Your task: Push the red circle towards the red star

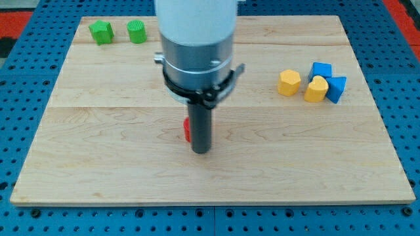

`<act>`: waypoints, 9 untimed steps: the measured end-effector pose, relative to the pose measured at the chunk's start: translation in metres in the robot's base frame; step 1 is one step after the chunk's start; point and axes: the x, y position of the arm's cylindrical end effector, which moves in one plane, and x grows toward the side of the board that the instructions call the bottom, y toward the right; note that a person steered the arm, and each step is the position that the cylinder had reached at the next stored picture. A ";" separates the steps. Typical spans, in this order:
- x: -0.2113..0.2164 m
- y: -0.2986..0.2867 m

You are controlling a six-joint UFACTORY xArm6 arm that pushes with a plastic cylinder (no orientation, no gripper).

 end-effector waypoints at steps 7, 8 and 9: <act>-0.072 0.007; -0.059 0.007; -0.055 0.020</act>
